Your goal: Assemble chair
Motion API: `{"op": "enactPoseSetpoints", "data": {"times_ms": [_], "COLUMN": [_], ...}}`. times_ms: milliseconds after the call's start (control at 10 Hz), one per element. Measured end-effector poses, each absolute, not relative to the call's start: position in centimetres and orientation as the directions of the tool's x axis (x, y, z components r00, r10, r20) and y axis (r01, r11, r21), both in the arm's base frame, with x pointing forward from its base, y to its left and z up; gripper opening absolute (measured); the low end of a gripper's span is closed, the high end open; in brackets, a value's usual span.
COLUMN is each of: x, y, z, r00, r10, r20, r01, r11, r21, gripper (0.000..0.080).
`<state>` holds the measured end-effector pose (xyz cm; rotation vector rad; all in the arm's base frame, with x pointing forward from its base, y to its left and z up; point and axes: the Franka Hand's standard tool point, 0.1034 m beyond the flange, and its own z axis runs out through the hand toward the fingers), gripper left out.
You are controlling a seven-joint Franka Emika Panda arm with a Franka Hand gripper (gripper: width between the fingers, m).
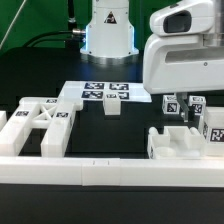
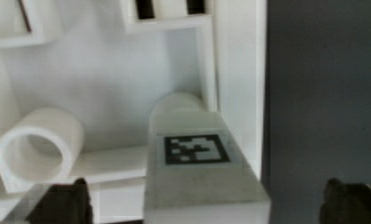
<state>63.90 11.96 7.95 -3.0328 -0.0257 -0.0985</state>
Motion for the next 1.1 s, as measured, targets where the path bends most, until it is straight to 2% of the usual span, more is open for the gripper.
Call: {"op": "enactPoseSetpoints", "data": {"times_ms": [100, 200, 300, 400, 700, 900, 1100], "x": [63.89, 63.89, 63.91, 63.91, 63.91, 63.90, 63.92], "y": [11.99, 11.98, 11.91, 11.91, 11.90, 11.93, 12.07], "z": [7.94, 7.93, 7.95, 7.94, 7.92, 7.85, 7.84], "r00": [0.998, 0.998, 0.998, 0.998, 0.997, 0.948, 0.815], "r10": [0.008, 0.008, 0.007, 0.007, -0.053, -0.309, -0.577], "r20": [0.065, 0.065, 0.065, 0.065, 0.064, 0.075, 0.053], "r01": [0.015, 0.015, 0.014, 0.014, -0.046, -0.296, -0.563], "r11": [-0.994, -0.994, -0.994, -0.994, -0.993, -0.944, -0.810], "r21": [-0.107, -0.107, -0.106, -0.106, -0.112, -0.145, -0.165], "gripper": [0.0532, 0.0372, 0.0372, 0.0287, 0.0287, 0.0287, 0.0288]}}
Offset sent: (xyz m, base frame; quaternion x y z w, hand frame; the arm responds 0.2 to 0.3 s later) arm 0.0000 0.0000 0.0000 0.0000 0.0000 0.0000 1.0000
